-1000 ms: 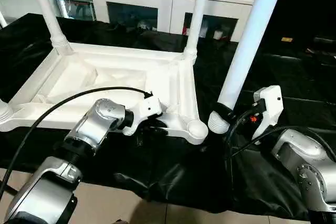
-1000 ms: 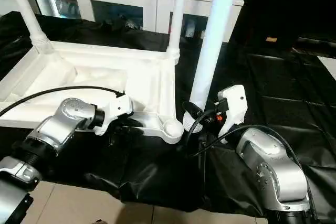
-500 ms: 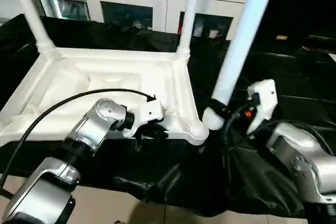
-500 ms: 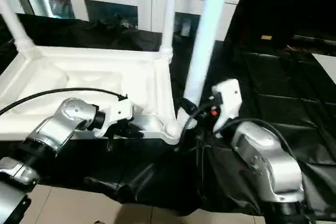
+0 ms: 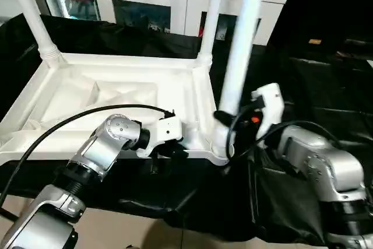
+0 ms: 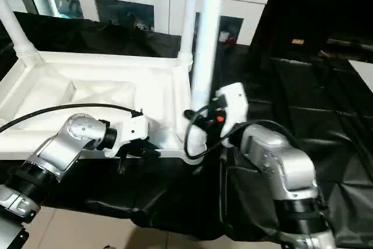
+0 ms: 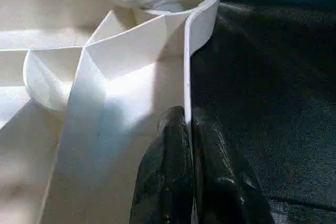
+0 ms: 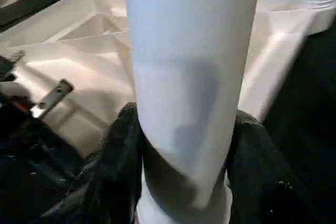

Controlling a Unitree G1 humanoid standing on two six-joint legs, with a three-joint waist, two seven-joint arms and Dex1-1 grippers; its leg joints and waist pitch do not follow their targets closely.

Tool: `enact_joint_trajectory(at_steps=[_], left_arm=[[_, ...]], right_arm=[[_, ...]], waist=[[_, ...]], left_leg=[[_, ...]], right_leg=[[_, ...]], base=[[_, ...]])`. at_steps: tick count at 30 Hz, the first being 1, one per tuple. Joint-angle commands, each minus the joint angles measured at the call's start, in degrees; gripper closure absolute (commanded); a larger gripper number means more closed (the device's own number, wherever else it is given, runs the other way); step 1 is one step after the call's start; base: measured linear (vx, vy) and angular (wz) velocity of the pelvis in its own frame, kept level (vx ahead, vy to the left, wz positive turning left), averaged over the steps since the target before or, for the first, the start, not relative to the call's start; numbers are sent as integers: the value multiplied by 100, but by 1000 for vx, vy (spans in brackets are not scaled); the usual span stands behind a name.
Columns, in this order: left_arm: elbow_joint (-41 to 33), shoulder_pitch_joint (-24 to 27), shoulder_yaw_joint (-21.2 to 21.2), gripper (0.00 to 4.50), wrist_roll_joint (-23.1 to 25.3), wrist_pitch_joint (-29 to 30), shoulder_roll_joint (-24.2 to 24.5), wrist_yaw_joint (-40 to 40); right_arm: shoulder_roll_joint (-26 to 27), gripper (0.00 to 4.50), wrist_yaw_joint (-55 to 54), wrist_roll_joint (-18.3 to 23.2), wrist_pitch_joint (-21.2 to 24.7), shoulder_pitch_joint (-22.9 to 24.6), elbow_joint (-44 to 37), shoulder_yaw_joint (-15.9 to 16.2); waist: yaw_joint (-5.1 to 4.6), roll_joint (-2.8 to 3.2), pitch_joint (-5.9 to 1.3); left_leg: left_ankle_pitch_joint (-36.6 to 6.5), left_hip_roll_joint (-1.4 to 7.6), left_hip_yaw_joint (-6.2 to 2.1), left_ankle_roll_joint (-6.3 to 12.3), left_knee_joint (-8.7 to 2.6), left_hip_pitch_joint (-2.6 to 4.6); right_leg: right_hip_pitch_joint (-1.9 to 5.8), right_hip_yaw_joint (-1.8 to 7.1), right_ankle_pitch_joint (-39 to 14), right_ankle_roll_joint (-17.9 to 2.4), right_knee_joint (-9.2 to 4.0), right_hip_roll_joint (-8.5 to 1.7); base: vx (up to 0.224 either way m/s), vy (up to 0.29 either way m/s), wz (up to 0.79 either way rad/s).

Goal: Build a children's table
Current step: Insert table leg to table base

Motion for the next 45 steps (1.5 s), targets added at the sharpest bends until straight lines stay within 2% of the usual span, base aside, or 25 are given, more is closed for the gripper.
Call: enact_joint_trajectory(at_steps=[1, 2, 4, 6, 7, 12, 13, 18, 19, 20, 21, 22, 23, 25, 26, 27, 30, 31, 32, 33, 34, 40, 41, 42, 45], left_arm=[[-57, 146, -68, 450, 138, 186, -47, 185], [-68, 146, -57, 450, 138, 210, -53, 204], [-48, 132, -34, 450, 152, 228, -65, 262], [-5, 115, -27, 450, 169, 224, -80, 302], [17, 107, -26, 450, 174, 219, -85, 309], [57, 70, -11, 450, 210, 231, -90, 357], [59, 63, -9, 450, 217, 226, -84, 355], [107, 18, -17, 450, 254, 167, -63, 328], [159, -13, -15, 450, 274, 125, -56, 312], [179, -27, -17, 450, 282, 108, -56, 305], [202, -45, -14, 450, 288, 95, -57, 300], [228, -61, -14, 450, 293, 82, -61, 297], [228, -61, -14, 450, 293, 82, -61, 297], [289, -100, -11, 450, 311, 39, -67, 303], [320, -123, -6, 450, 321, 9, -71, 307], [339, -143, 0, 450, 322, -9, -71, 302], [352, -171, -1, 450, 329, -33, -58, 287], [353, -176, -3, 450, 333, -42, -54, 288], [361, -191, -2, 450, 330, -46, -47, 274], [369, -205, -6, 450, 332, -54, -39, 260], [381, -219, -5, 450, 330, -62, -34, 248], [422, -246, -12, 450, 328, -110, -36, 219], [436, -254, -14, 450, 329, -120, -39, 218], [443, -258, -11, 450, 326, -125, -41, 219], [459, -266, 3, 450, 325, -150, -39, 236]], right_arm=[[-3, 264, 43, 96, 249, -57, 59, 94], [13, 264, 41, 75, 261, -80, 100, 119], [10, 264, 39, -3, 273, -112, 184, 220], [-30, 264, 41, -73, 303, -117, 223, 312], [-56, 264, 43, -107, 310, -117, 230, 345], [-190, 264, 77, -65, 414, -101, 93, 232], [-212, 264, 75, -50, 435, -102, 76, 218], [-318, 264, 96, 2, 515, -55, -38, 178], [-345, 264, 101, 53, 573, -19, -114, 130], [-350, 264, 105, 88, 600, 5, -150, 97], [-352, 264, 107, 130, 632, 20, -179, 70], [-371, 264, 132, 159, 658, 51, -220, 74], [-371, 264, 132, 159, 658, 51, -220, 74], [-392, 264, 150, 164, 673, 110, -279, 114], [-390, 264, 134, 154, 664, 140, -281, 131], [-376, 264, 111, 149, 659, 146, -262, 123], [-357, 264, 84, 149, 666, 141, -264, 97], [-351, 264, 77, 153, 669, 141, -267, 88], [-343, 264, 67, 150, 671, 136, -277, 72], [-338, 264, 60, 148, 667, 132, -286, 58], [-319, 264, 68, 149, 610, 124, -262, 37], [-131, 264, 123, 94, 149, 154, 66, 2], [-98, 264, 121, 48, 23, 167, 166, 7], [-58, 264, 98, 30, -48, 179, 249, -15], [43, 264, 104, 110, -127, 223, 309, -120]], waist=[[30, -4, -343], [24, -39, -341], [29, -30, -336], [31, -75, -337], [30, -78, -337], [43, -101, -346], [50, -60, -348], [57, -76, -356], [61, -56, -356], [67, -68, -355], [81, -29, -354], [70, -55, -351], [70, -55, -351], [79, -23, -341], [75, -40, -343], [74, -11, -345], [69, -22, -339], [72, -20, -344], [70, 11, -343], [68, -3, -341], [69, 15, -345], [69, 13, -347], [76, 68, -341], [64, 38, -342], [65, 40, -336]], left_leg=[[-195, 175, 27, 165, -423, 94], [-227, 180, 34, 154, -425, 96], [-316, 177, 34, 75, -435, 101], [-381, 178, 38, 3, -440, 103], [-384, 175, 37, -6, -442, 96], [-362, 173, 33, -28, -437, 97], [-345, 170, 30, -34, -437, 97], [-308, 168, 32, -22, -431, 93], [-313, 166, 31, -27, -432, 95], [-319, 164, 33, -30, -430, 98], [-357, 167, 26, -49, -437, 99], [-420, 169, 28, -70, -440, 101], [-420, 169, 28, -70, -440, 101], [-529, 171, 21, -115, -451, 104], [-581, 175, 23, -143, -451, 100], [-599, 171, 15, -167, -456, 101], [-662, 168, 19, -179, -458, 101], [-659, 170, 17, -181, -458, 101], [-659, 169, 16, -197, -460, 105], [-659, 168, 16, -199, -460, 101], [-639, 169, 13, -202, -460, 103], [-696, 172, 17, -202, -460, 104], [-683, 170, 6, -225, -467, 102], [-701, 169, 15, -226, -463, 99], [-719, 168, 15, -199, -468, 100]], right_leg=[[241, 106, 569, -1485, -296, -326], [236, 105, 517, -1472, -307, -325], [222, 105, 366, -1427, -316, -326], [218, 105, 294, -1364, -323, -324], [223, 107, 288, -1346, -322, -324], [228, 114, 334, -1269, -325, -323], [226, 115, 369, -1274, -319, -326], [238, 113, 534, -1316, -312, -316], [236, 114, 531, -1319, -312, -317], [237, 114, 527, -1312, -317, -310], [235, 115, 505, -1317, -314, -319], [231, 110, 456, -1315, -324, -313], [231, 110, 456, -1315, -324, -313], [225, 114, 277, -1304, -340, -322], [225, 114, 218, -1298, -348, -324], [226, 112, 216, -1290, -348, -321], [220, 117, 135, -1287, -359, -321], [225, 117, 133, -1291, -355, -326], [217, 117, 176, -1293, -358, -318], [219, 115, 189, -1294, -356, -315], [221, 112, 277, -1309, -346, -311], [216, 112, 233, -1352, -347, -323], [217, 109, 271, -1365, -341, -325], [219, 110, 315, -1375, -345, -319], [222, 111, 309, -1395, -347, -318]], base=[[0, 0, 0], [0, 0, 0], [0, 0, 0], [0, 0, 0], [0, 0, 0], [0, 0, 0], [0, 0, 0], [0, 0, 0], [0, 0, 0], [0, 0, 0], [0, 0, 0], [0, 0, 0], [0, 0, 0], [0, 0, 0], [0, 0, 0], [0, 0, 0], [0, 0, 0], [0, 0, 0], [0, 0, 0], [0, 0, 0], [0, 0, 0], [0, 0, 0], [0, 0, 0], [0, 0, 0], [0, 0, 0]])
